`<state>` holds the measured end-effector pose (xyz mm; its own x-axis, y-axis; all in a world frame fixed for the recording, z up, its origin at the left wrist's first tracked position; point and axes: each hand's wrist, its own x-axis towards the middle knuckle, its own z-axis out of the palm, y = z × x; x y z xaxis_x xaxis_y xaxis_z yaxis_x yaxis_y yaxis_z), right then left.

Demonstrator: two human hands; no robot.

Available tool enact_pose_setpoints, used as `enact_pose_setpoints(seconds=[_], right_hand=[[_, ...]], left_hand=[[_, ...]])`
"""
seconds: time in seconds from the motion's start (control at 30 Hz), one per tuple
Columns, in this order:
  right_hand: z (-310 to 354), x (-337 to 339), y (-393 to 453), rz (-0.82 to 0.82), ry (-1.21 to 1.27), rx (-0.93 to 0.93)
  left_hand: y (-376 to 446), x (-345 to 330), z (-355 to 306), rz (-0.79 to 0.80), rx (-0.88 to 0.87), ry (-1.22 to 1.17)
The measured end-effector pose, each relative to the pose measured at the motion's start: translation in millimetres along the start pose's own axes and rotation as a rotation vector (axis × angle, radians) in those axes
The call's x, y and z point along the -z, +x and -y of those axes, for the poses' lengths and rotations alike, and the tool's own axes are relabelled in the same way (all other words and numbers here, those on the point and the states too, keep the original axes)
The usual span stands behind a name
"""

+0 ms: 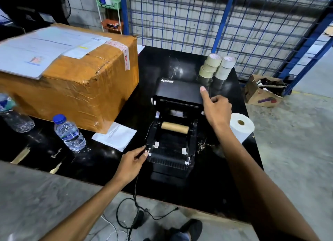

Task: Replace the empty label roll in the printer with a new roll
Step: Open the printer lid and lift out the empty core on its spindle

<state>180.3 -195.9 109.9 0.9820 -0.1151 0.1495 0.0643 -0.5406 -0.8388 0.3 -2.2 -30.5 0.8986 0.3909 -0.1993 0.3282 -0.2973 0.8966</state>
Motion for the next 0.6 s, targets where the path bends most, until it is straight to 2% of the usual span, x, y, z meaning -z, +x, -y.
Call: enact_pose_setpoints(seconds=[0.1, 0.4, 0.53, 0.6], right_hand=[[4.7, -3.4, 21.6, 0.026, 0.037, 0.002], [-27.7, -13.2, 28.4, 0.147, 0.454, 0.033], [-50.3, -18.4, 12.4, 0.071, 0.444, 0.050], [-73.3, -30.4, -3.5, 0.132, 0.338, 0.031]], left_hand=[[1.0, -0.1, -3.1, 0.007, 0.012, 0.006], [5.0, 1.0, -1.4, 0.034, 0.031, 0.020], [3.9, 1.1, -1.7, 0.041, 0.029, 0.031], [4.0, 1.8, -1.8, 0.042, 0.025, 0.027]])
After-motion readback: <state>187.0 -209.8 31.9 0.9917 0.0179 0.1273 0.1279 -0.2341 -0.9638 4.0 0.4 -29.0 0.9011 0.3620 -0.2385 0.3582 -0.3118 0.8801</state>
